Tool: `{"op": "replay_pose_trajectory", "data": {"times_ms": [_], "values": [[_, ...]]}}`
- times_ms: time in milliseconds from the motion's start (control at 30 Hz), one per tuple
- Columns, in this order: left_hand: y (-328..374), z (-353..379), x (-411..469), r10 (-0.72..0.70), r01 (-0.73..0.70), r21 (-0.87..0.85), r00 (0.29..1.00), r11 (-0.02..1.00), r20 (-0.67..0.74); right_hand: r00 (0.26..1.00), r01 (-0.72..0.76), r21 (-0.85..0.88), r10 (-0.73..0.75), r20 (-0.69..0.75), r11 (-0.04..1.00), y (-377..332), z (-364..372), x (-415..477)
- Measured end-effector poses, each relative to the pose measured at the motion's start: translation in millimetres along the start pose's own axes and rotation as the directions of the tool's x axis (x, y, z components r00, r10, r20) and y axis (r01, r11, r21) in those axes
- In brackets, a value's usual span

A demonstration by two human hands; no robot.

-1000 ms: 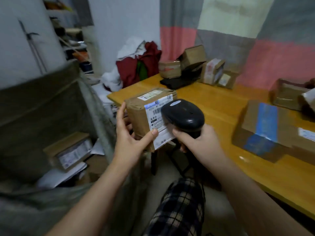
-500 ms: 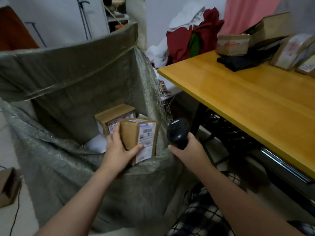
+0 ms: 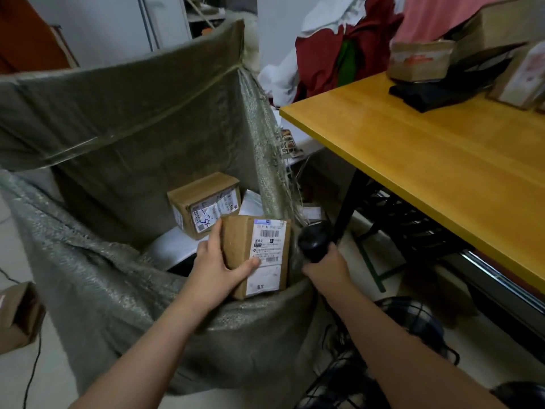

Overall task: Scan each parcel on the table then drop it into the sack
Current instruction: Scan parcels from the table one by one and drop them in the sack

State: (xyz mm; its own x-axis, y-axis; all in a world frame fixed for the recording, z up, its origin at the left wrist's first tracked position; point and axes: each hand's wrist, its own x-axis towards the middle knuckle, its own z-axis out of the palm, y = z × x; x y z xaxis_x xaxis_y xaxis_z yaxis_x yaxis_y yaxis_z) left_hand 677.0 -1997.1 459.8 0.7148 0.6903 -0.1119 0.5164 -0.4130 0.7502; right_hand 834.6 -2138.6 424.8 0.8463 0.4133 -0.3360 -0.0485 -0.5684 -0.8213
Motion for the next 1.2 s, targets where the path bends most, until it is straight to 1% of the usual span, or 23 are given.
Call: {"op": "replay_pose_trajectory", "data": {"times_ms": [67,167,233,300,333,400,467,567,633,700,833,933,1000,1100,1200], "values": [[2,0,2,-0.014,0.015,0.068,1.0,0.998,-0.023,0.996,0.069,0.019,-0.068,-0.052,0.997,-3,-27,-21],[10,4,8,0.042,-0.035,0.223,0.999,0.974,-0.028,0.984,0.175,-0.007,-0.175,-0.045,0.985,1,-62,-70],[20,9,13,0.107,-0.1,0.368,0.994,0.925,0.002,0.979,0.195,0.0,-0.195,-0.057,0.981,7,-71,-98],[38,11,19,0.143,-0.152,0.486,0.988,0.861,0.055,0.965,0.222,0.013,-0.218,-0.148,0.975,13,-76,-111],[47,9,22,0.14,-0.168,0.511,0.986,0.843,0.093,0.95,0.243,0.02,-0.233,-0.209,0.97,16,-80,-113],[63,5,24,0.139,-0.22,0.516,0.972,0.828,0.19,0.931,0.239,0.051,-0.214,-0.296,0.97,18,-86,-115],[70,5,18,0.202,-0.317,0.52,0.942,0.793,0.267,0.931,0.236,0.057,-0.209,-0.299,0.97,20,-90,-118],[77,12,7,0.351,-0.454,0.558,0.891,0.695,0.288,0.936,0.248,-0.02,-0.245,-0.254,0.969,24,-94,-120],[90,19,-1,0.447,-0.504,0.52,0.861,0.69,0.242,0.928,0.241,-0.074,-0.252,-0.274,0.968,29,-102,-121],[112,29,-7,0.544,-0.565,0.468,0.816,0.68,0.195,0.899,0.256,-0.092,-0.271,-0.344,0.962,34,-117,-123],[165,63,-22,0.684,-0.709,0.334,0.698,0.621,0.21,0.81,0.308,-0.011,-0.269,-0.521,0.951,35,-168,-137],[205,98,-35,0.751,-0.79,0.245,0.611,0.561,0.251,0.741,0.318,-0.007,-0.253,-0.622,0.948,38,-209,-154],[229,123,-44,0.777,-0.823,0.185,0.569,0.538,0.27,0.692,0.347,0.034,-0.231,-0.684,0.937,44,-235,-166],[265,159,-56,0.813,-0.864,0.116,0.501,0.49,0.295,0.599,0.374,0.066,-0.187,-0.778,0.925,56,-275,-178],[303,191,-65,0.868,-0.901,0.063,0.431,0.429,0.245,0.538,0.376,0.071,-0.155,-0.828,0.924,72,-308,-181]]}}
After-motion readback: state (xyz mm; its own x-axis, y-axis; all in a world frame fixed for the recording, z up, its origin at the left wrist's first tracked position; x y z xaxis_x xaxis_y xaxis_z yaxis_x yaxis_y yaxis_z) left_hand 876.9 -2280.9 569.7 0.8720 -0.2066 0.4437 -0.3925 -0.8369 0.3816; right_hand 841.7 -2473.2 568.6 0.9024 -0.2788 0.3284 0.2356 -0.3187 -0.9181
